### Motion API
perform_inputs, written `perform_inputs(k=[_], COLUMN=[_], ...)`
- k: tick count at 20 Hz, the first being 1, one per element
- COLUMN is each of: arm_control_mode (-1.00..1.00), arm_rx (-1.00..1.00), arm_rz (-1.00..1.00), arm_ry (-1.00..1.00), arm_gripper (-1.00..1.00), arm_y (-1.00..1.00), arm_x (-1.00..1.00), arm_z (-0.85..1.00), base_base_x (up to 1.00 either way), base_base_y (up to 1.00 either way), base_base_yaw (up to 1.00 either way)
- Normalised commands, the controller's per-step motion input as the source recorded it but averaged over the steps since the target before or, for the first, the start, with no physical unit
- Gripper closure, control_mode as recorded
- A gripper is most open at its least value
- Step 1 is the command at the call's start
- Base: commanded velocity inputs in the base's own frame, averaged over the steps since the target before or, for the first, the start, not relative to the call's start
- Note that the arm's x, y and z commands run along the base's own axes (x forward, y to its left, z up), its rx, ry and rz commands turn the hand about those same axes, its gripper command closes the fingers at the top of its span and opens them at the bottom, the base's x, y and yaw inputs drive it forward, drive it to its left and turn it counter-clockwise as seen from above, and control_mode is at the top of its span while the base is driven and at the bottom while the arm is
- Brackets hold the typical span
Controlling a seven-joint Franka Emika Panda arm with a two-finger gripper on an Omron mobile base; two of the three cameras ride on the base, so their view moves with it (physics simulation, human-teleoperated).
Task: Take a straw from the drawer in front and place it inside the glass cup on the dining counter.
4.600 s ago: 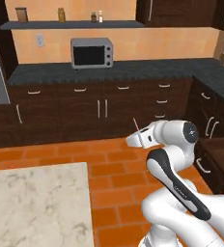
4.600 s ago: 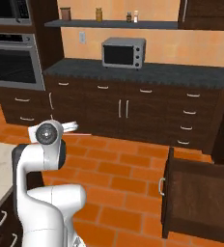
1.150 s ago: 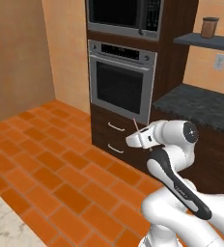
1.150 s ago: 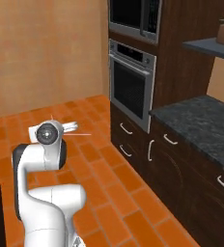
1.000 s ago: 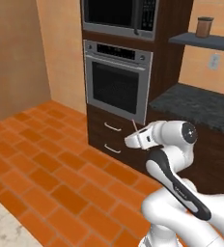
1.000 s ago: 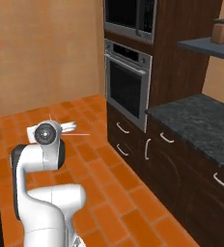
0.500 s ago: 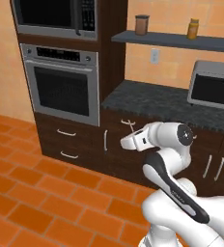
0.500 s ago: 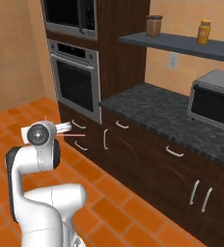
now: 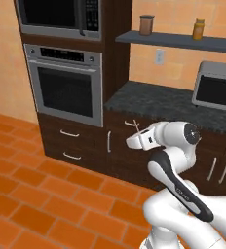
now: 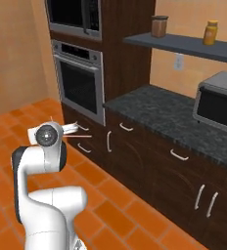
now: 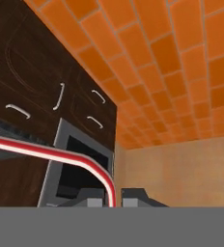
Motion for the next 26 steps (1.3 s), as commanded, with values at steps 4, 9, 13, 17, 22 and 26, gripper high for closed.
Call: perform_inputs(k=[4,9,13,17,22,26], arm_control_mode=[1.0,1.0,1.0,1.0,1.0,1.0], arm_rx=[0.0,0.0,0.0,0.0,0.0,0.0], arm_rz=[0.0,0.0,0.0,0.0,0.0,0.0], arm_ry=[0.0,0.0,0.0,0.0,0.0,0.0], arm_gripper=[1.0,1.0,1.0,1.0,1.0,1.0], arm_y=[0.0,0.0,0.0,0.0,0.0,0.0], arm_x=[0.0,0.0,0.0,0.0,0.0,0.0], arm_z=[0.0,0.0,0.0,0.0,0.0,0.0], base_base_x=[1.0,0.29,0.0,0.45,1.0,1.0], base_base_y=[1.0,0.52,0.1,0.11,0.16,0.26], base_base_yaw=[0.22,0.68,0.92,0.75,0.2,0.08])
